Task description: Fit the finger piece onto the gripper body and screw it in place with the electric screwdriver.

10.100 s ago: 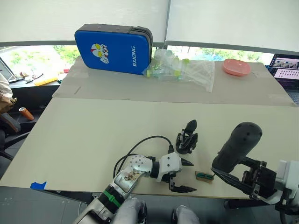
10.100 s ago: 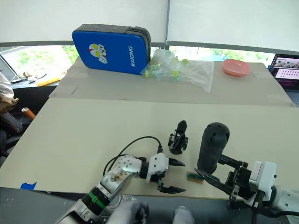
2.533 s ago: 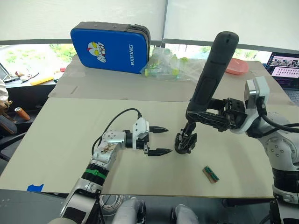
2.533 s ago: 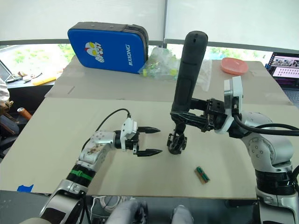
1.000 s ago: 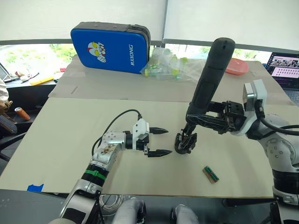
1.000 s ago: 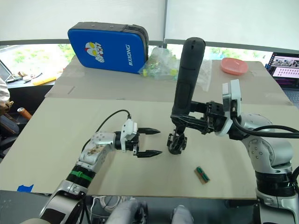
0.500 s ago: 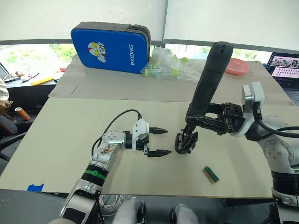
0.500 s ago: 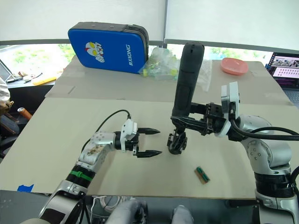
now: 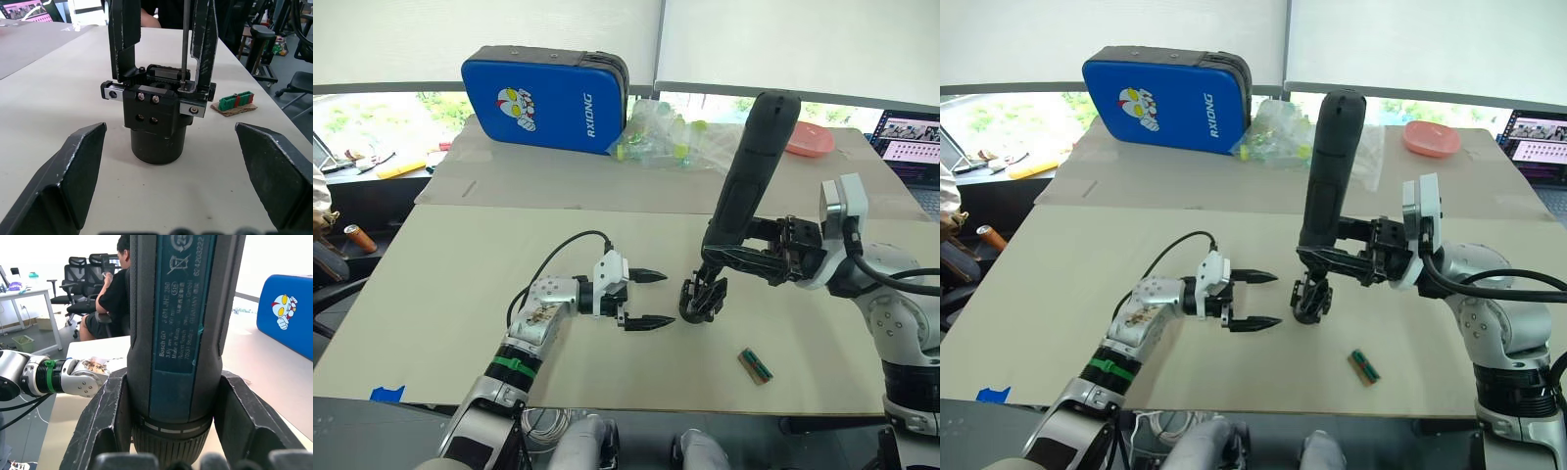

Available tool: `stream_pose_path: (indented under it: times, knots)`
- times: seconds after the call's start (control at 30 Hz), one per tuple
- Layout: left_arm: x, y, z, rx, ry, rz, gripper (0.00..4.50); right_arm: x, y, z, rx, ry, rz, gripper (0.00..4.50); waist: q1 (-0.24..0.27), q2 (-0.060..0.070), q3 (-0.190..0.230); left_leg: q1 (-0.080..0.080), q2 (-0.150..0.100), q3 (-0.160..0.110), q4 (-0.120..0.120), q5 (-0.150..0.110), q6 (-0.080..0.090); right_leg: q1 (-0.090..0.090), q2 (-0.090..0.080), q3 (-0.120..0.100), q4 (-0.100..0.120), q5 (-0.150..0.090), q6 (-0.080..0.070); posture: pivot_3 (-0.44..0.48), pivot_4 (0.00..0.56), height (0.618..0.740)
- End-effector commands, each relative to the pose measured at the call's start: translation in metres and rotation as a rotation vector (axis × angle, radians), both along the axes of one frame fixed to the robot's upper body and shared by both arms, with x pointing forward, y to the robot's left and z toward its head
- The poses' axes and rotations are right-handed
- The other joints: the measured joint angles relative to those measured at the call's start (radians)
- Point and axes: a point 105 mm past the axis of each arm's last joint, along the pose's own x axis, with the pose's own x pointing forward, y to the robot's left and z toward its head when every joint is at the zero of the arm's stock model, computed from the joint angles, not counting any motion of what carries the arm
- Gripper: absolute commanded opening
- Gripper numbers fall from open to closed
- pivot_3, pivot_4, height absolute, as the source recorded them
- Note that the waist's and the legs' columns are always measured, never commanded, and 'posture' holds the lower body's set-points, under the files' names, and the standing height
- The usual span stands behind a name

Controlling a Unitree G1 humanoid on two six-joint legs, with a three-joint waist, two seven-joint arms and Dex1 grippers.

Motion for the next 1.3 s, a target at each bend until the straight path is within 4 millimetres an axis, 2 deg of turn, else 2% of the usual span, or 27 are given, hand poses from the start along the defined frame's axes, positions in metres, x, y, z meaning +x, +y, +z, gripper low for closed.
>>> stream_pose_path:
  times: [0.03, 0.33, 1.3]
  knots:
    - [0.0, -0.007, 0.004, 0.003, -0.038, -0.004, 4.5, -0.008, 0.004, 0.009, 0.002, -0.057, 0.028, 1.94, 0.0, 0.0, 0.0, 0.0, 0.0, 0.0, 0.0, 0.0, 0.0, 0.0, 0.0, 0.0, 0.0, 0.0, 0.0, 0.0, 0.15, 0.74]
    - [0.002, -0.014, -0.009, 0.075, -0.048, -0.002, 4.5, -0.009, 0.005, 0.011, -0.004, -0.069, 0.029, 1.94, 0.001, 0.0, 0.0, 0.0, 0.0, 0.0, 0.0, 0.0, 0.0, 0.0, 0.0, 0.0, 0.0, 0.0, 0.0, 0.0, 0.15, 0.74]
    - [0.006, -0.059, -0.025, 0.145, -0.046, -0.029, 4.5, -0.008, 0.003, 0.012, -0.01, -0.066, 0.018, 1.94, 0.002, 0.0, 0.0, 0.0, 0.0, 0.0, 0.0, 0.0, 0.001, 0.0, -0.002, 0.0, 0.0, 0.0, 0.0, 0.0, 0.15, 0.74]
